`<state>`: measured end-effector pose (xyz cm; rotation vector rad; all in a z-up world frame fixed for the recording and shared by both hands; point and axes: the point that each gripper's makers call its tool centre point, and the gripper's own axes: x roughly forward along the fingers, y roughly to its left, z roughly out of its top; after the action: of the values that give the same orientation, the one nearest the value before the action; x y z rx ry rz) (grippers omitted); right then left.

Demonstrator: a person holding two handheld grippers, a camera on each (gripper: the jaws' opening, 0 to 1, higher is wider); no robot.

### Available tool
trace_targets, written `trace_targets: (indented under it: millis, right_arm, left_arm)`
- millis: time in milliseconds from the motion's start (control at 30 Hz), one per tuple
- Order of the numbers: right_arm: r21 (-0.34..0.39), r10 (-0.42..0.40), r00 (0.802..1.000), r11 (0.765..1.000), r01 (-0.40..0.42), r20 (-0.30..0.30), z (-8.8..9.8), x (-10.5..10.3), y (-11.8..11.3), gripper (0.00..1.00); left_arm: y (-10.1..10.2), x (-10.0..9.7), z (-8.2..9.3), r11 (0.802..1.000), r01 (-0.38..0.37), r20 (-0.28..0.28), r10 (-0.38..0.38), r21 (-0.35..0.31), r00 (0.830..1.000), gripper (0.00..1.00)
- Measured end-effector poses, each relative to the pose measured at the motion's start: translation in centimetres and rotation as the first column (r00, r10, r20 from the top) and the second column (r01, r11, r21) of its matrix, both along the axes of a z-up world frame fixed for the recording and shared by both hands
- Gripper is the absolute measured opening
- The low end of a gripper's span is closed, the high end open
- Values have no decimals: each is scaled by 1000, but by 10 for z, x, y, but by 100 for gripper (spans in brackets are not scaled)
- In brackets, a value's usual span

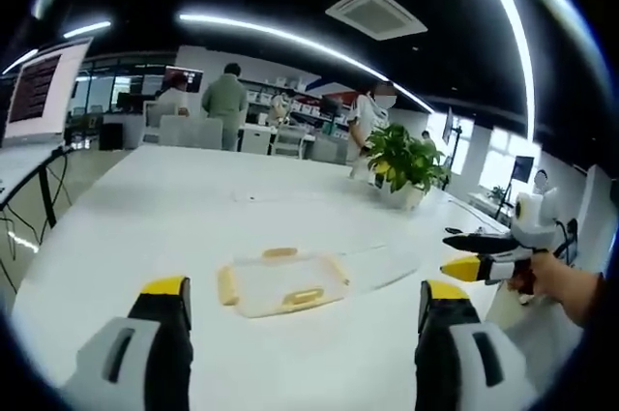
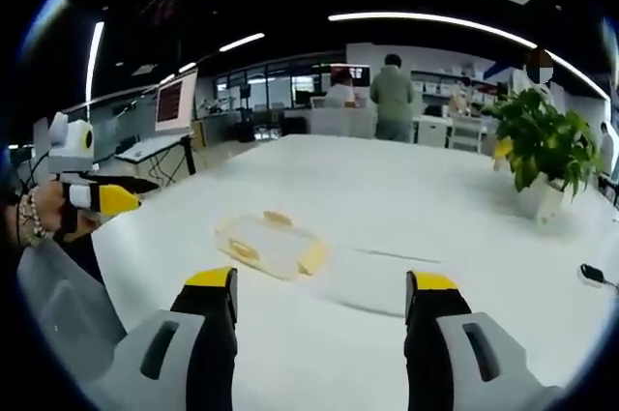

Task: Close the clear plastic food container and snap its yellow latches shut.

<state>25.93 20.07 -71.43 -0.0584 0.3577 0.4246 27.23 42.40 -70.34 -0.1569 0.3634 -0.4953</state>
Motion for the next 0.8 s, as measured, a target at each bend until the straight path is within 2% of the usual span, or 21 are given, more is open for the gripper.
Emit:
trace_targets:
  millis: [33,100,200,233,300,367,467,533,567,633,700,767,800]
  right_arm:
    - [-33,32,999,999,-31,29,4,3,3,68]
    - [-94,65,996,994,-59,58,11,10,5,67]
    - [-146,111,992,984,-100,65,14,24,8,66]
    - [-223,133,989,968,-114,69,12,32,6,66]
    - [-341,167,984,931,-134,68,9,44,3,65]
    - [-405,226,972,896,-183,59,6,53,7,65]
    - [-425,286,958,872,-243,37,4,62,15,64]
    - [-439,316,949,855,-276,20,2,71,19,64]
    - [-451,345,939,839,-306,4,1,74,23,64]
    - [-454,359,933,832,-319,2,2,80,27,64]
    - [-467,387,922,814,-347,-12,-1,87,32,63]
    - [-482,420,907,787,-385,-38,-6,93,37,62]
    - [-486,448,892,767,-419,-62,-11,96,42,60]
  left_arm:
    - [1,2,1,1000,4,2,-4,6,1000,96]
    - [7,8,1,997,20,15,-21,81,1000,98]
    - [15,21,1,979,42,38,-51,200,998,96]
    - [18,27,1,966,52,45,-65,252,997,95]
    - [21,35,-1,948,69,50,-88,311,995,93]
    - [27,44,-7,912,95,33,-117,400,993,90]
    - [32,61,-14,861,139,34,-178,489,983,88]
    - [34,69,-23,826,198,-7,-229,528,973,87]
    - [36,73,-28,795,236,-36,-261,559,965,87]
    - [37,80,-31,763,269,-48,-299,588,953,88]
    - [37,88,-32,733,292,-47,-336,615,941,88]
    - [39,92,-38,696,333,-99,-354,636,930,86]
    - [40,95,-43,670,362,-135,-367,648,920,84]
